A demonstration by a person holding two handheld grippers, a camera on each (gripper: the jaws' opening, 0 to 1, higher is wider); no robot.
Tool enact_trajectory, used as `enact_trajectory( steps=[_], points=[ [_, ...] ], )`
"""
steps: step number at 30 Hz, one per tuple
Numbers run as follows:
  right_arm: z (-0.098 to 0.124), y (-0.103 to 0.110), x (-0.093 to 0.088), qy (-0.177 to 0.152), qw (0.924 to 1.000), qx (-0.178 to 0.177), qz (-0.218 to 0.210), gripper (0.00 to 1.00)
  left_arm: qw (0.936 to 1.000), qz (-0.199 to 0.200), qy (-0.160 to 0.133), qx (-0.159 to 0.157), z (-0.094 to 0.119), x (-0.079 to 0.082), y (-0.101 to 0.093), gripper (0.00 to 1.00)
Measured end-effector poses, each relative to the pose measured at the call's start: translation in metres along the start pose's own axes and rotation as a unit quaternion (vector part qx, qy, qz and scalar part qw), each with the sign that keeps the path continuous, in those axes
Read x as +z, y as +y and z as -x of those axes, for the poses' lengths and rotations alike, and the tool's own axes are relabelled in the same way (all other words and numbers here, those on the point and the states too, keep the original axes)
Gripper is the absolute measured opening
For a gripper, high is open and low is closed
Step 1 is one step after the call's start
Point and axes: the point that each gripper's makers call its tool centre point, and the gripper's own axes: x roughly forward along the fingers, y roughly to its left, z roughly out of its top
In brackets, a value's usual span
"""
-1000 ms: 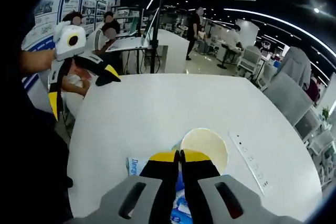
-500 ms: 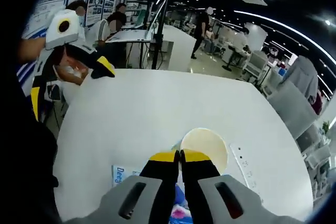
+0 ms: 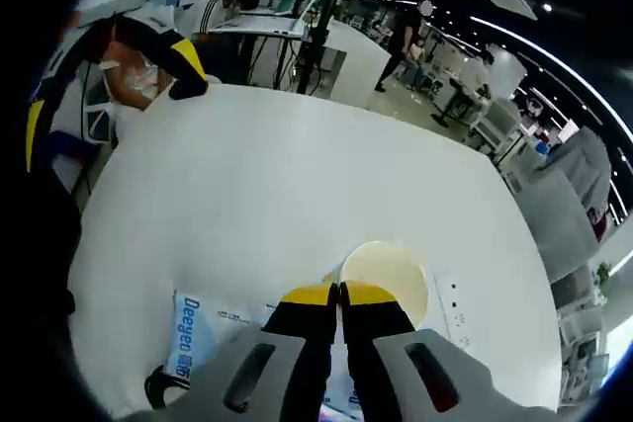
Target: Arrange the tabletop items into an orderly group along one side of the table until the central work area is clear of visible clutter.
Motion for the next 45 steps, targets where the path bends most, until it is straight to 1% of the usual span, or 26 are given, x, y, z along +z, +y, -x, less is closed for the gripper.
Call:
enact_trajectory(
  steps=[4, 8, 10, 14, 16, 18, 19, 22, 26, 32, 35, 38, 40, 44, 45],
  points=[
    [-0.005, 0.002, -0.001, 0.009, 0.9999, 0.004, 0.013, 0.0, 1.0, -0.003, 0.007, 0.005, 0.001, -0.004, 0.005, 1.0],
    [-0.015, 0.002, -0.006, 0.021, 0.9994, 0.008, 0.027, 0.0, 0.9999, -0.004, 0.016, 0.005, 0.0, -0.006, 0.008, 1.0],
    [-0.018, 0.002, -0.006, 0.021, 0.9994, 0.014, 0.022, 0.0, 0.9998, -0.003, 0.018, 0.005, -0.001, -0.006, 0.009, 1.0],
    [-0.023, 0.004, -0.004, 0.024, 0.999, 0.018, 0.034, 0.0, 0.9997, -0.005, 0.023, 0.002, -0.003, -0.006, 0.009, 1.0],
    [-0.027, 0.006, -0.002, 0.019, 0.9986, 0.023, 0.044, 0.0, 0.9997, -0.004, 0.022, 0.003, -0.003, -0.006, 0.01, 1.0],
    [-0.03, 0.009, -0.007, 0.027, 0.9977, 0.032, 0.053, 0.0, 0.9997, -0.002, 0.022, 0.004, -0.004, -0.006, 0.011, 1.0],
    [-0.032, 0.008, -0.008, 0.03, 0.9973, 0.029, 0.061, 0.0, 0.9998, -0.001, 0.022, 0.005, -0.004, -0.006, 0.011, 1.0],
    [-0.036, 0.009, -0.011, 0.031, 0.9973, 0.035, 0.057, 0.0, 0.9998, 0.001, 0.02, 0.004, -0.004, -0.006, 0.01, 1.0],
    [-0.034, 0.012, -0.009, 0.026, 0.9974, 0.04, 0.053, 0.0, 0.9998, 0.004, 0.021, 0.005, -0.005, -0.008, 0.011, 1.0],
    [-0.036, 0.009, -0.011, 0.027, 0.9977, 0.04, 0.048, 0.0, 0.9998, 0.006, 0.02, 0.006, -0.005, -0.007, 0.011, 1.0],
    [-0.035, 0.008, -0.009, 0.023, 0.9977, 0.032, 0.055, 0.08, 0.9998, 0.008, 0.018, 0.007, -0.004, -0.008, 0.011, 1.0],
    [-0.034, 0.009, -0.008, 0.023, 0.9982, 0.034, 0.044, 0.17, 0.9998, 0.012, 0.017, 0.004, -0.005, -0.009, 0.01, 1.0],
    [-0.031, 0.008, -0.006, 0.017, 0.9984, 0.028, 0.047, 0.19, 0.9997, 0.019, 0.014, 0.001, -0.005, -0.009, 0.009, 1.0],
    [-0.022, 0.005, 0.0, 0.005, 0.9992, 0.015, 0.036, 0.25, 0.9998, 0.016, 0.015, 0.001, -0.005, -0.01, 0.006, 1.0],
    [-0.016, 0.005, 0.003, 0.0, 0.9995, 0.012, 0.029, 0.25, 0.9998, 0.015, 0.013, 0.0, -0.005, -0.009, 0.005, 1.0]
  ],
)
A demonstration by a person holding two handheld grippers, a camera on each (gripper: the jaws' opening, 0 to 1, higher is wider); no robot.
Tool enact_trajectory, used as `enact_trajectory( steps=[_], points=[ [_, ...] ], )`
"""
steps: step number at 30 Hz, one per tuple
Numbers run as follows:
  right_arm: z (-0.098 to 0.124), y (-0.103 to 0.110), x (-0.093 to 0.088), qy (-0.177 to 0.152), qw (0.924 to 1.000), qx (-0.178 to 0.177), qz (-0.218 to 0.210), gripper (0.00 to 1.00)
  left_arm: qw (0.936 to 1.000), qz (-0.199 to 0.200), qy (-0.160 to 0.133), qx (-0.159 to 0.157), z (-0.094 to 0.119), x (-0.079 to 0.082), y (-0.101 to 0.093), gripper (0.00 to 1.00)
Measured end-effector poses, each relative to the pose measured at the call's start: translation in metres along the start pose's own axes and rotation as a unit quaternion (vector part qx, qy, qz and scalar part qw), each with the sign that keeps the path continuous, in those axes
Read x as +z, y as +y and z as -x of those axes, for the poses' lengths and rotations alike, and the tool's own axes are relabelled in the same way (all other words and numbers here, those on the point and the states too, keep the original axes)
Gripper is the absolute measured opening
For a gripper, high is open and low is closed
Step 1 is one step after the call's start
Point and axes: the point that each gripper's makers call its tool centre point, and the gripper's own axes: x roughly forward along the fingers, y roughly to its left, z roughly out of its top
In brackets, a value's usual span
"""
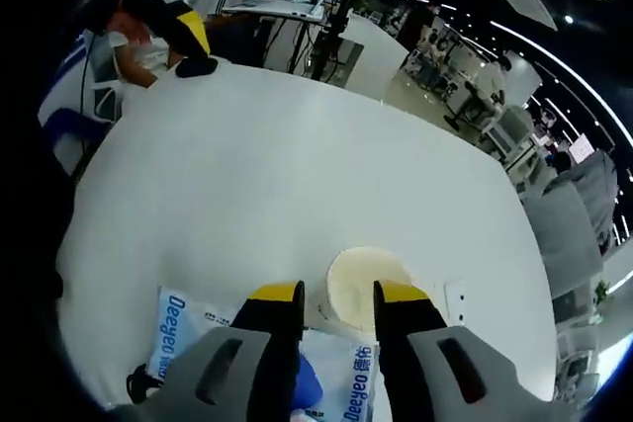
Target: Arrange the tabletop items into an orderly group along one side of the table until the central work area is clear of visible clutter.
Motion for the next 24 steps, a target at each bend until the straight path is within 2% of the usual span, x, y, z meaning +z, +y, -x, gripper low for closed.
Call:
enact_trajectory(
  steps=[6, 9, 16, 18, 21, 24],
  points=[
    [0.015, -0.006, 0.004, -0.026, 0.9975, -0.025, -0.06, 0.32, 1.0, -0.008, -0.001, -0.002, 0.001, 0.002, -0.004, 1.0],
    [0.029, -0.008, 0.004, -0.04, 0.9937, -0.039, -0.097, 0.36, 0.9999, -0.011, -0.002, -0.002, 0.001, 0.004, -0.006, 1.0],
    [0.057, -0.001, -0.005, -0.056, 0.986, -0.059, -0.146, 0.47, 0.9998, -0.019, -0.001, -0.006, 0.0, 0.006, -0.015, 1.0],
    [0.071, 0.0, -0.01, -0.066, 0.9765, -0.077, -0.19, 0.51, 0.9998, -0.02, -0.002, -0.007, 0.0, 0.007, -0.019, 1.0],
    [0.088, 0.006, -0.023, -0.072, 0.9665, -0.092, -0.229, 0.57, 0.9997, -0.023, -0.004, -0.008, -0.001, 0.01, -0.025, 1.0],
    [0.101, 0.01, -0.032, -0.075, 0.9598, -0.104, -0.25, 0.6, 0.9996, -0.025, -0.007, -0.01, -0.003, 0.012, -0.031, 1.0]
  ],
)
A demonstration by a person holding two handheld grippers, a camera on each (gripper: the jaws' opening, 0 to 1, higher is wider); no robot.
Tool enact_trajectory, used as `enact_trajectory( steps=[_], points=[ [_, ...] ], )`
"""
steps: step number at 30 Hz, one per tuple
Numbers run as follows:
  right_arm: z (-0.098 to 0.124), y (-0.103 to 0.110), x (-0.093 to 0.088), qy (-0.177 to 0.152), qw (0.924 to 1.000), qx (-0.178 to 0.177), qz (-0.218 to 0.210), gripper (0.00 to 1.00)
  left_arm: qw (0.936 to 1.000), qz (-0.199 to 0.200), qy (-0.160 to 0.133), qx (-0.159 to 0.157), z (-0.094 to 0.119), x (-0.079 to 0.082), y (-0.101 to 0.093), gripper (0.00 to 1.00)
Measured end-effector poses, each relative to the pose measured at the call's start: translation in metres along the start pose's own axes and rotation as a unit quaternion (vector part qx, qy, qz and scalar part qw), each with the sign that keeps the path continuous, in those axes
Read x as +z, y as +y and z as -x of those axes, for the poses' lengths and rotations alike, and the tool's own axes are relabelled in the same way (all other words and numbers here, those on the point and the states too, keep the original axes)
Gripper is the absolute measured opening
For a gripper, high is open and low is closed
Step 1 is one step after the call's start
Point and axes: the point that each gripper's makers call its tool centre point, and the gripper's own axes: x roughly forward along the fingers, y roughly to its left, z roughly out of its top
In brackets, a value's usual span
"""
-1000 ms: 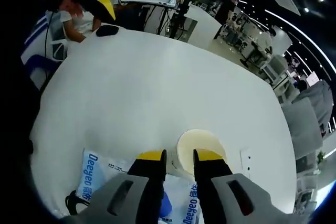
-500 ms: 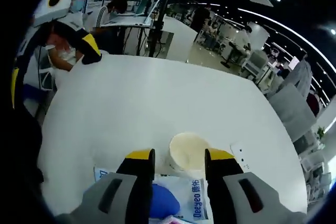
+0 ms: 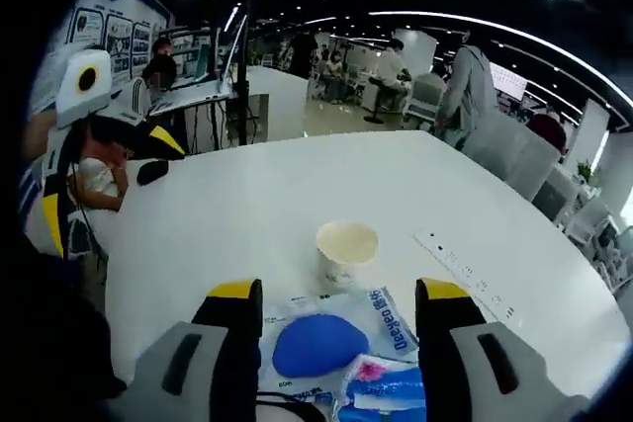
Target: Arrange the tabletop items into an orderly group along one side of the table until the central work area is clear of visible clutter.
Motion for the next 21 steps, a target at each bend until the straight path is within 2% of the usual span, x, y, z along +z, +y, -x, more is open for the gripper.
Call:
enact_trajectory(
  steps=[2, 8, 11, 15, 17, 21],
  points=[
    [0.014, -0.006, -0.007, -0.013, 0.9989, -0.017, -0.042, 0.62, 1.0, 0.0, -0.001, -0.002, -0.001, 0.001, -0.005, 1.0],
    [0.048, -0.017, -0.03, -0.027, 0.993, -0.048, -0.104, 0.69, 1.0, 0.001, -0.001, -0.01, -0.006, 0.003, -0.011, 1.0],
    [0.059, -0.021, -0.04, -0.032, 0.9907, -0.062, -0.117, 0.71, 0.9999, -0.001, 0.001, -0.01, -0.008, 0.004, -0.012, 1.0],
    [0.08, -0.026, -0.056, -0.036, 0.9837, -0.085, -0.154, 0.72, 0.9999, -0.002, 0.0, -0.011, -0.011, 0.006, -0.013, 1.0],
    [0.088, -0.026, -0.064, -0.036, 0.9829, -0.09, -0.157, 0.72, 1.0, -0.003, 0.001, -0.009, -0.012, 0.006, -0.014, 1.0],
    [0.109, -0.035, -0.079, -0.043, 0.9741, -0.118, -0.188, 0.73, 0.9999, -0.005, 0.002, -0.009, -0.014, 0.006, -0.016, 1.0]
  ],
)
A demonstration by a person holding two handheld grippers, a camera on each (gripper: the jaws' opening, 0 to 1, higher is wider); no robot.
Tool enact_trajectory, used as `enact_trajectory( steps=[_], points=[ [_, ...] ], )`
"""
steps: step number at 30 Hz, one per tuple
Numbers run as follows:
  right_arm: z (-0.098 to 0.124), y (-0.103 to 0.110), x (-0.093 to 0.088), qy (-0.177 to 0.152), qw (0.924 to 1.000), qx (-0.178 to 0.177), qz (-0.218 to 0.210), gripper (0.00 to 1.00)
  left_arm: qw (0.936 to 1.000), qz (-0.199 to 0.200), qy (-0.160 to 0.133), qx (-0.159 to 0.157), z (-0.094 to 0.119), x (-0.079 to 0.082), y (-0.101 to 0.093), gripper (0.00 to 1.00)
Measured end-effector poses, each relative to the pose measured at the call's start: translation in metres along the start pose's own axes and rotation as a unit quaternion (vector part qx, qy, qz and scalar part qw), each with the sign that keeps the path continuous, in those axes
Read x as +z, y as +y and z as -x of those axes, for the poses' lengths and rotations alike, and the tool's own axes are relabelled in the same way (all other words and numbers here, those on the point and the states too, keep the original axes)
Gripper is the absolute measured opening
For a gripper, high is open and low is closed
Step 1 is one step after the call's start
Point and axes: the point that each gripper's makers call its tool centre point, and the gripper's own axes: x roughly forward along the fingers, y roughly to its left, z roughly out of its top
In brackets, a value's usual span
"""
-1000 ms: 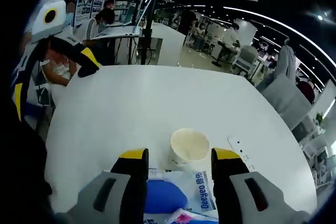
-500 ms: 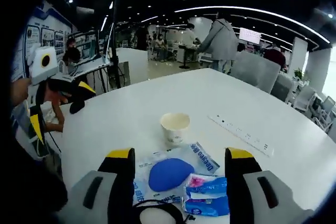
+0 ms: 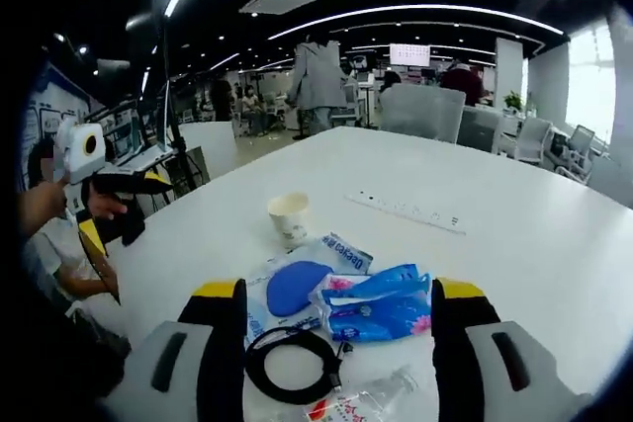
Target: Arrange the tabletop items into an orderly group along one side of the table until the central work area is clear of visible clutter.
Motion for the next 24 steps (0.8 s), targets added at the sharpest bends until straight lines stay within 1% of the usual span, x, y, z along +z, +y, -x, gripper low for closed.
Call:
enact_trajectory(
  steps=[2, 5, 6, 7, 9, 12, 14, 18, 24],
  points=[
    [0.006, -0.006, -0.005, -0.001, 1.0, -0.007, -0.005, 0.73, 1.0, 0.0, 0.0, 0.001, 0.0, 0.0, 0.0, 1.0],
    [0.019, -0.018, -0.018, 0.001, 0.9994, -0.027, -0.02, 0.74, 1.0, -0.001, -0.001, 0.002, 0.0, 0.002, -0.002, 1.0],
    [0.022, -0.02, -0.022, 0.004, 0.9993, -0.031, -0.02, 0.74, 1.0, -0.002, -0.001, 0.002, 0.0, 0.002, -0.002, 1.0],
    [0.029, -0.023, -0.027, 0.01, 0.999, -0.04, -0.018, 0.74, 1.0, -0.002, 0.0, 0.003, 0.0, 0.002, -0.003, 1.0],
    [0.037, -0.027, -0.033, 0.011, 0.9985, -0.048, -0.026, 0.74, 1.0, -0.004, 0.001, 0.003, 0.0, 0.002, -0.003, 1.0],
    [0.054, -0.031, -0.047, 0.014, 0.9966, -0.064, -0.05, 0.74, 1.0, -0.002, 0.0, 0.004, 0.002, 0.001, -0.002, 1.0],
    [0.064, -0.037, -0.06, 0.017, 0.9946, -0.075, -0.069, 0.75, 1.0, -0.001, -0.001, 0.005, 0.002, 0.001, -0.002, 1.0],
    [0.077, -0.038, -0.073, 0.022, 0.9925, -0.083, -0.087, 0.75, 1.0, -0.001, 0.004, 0.004, 0.003, -0.001, -0.002, 1.0],
    [0.093, -0.043, -0.088, 0.024, 0.989, -0.096, -0.11, 0.74, 1.0, -0.001, 0.002, 0.002, 0.002, -0.002, -0.005, 1.0]
  ],
)
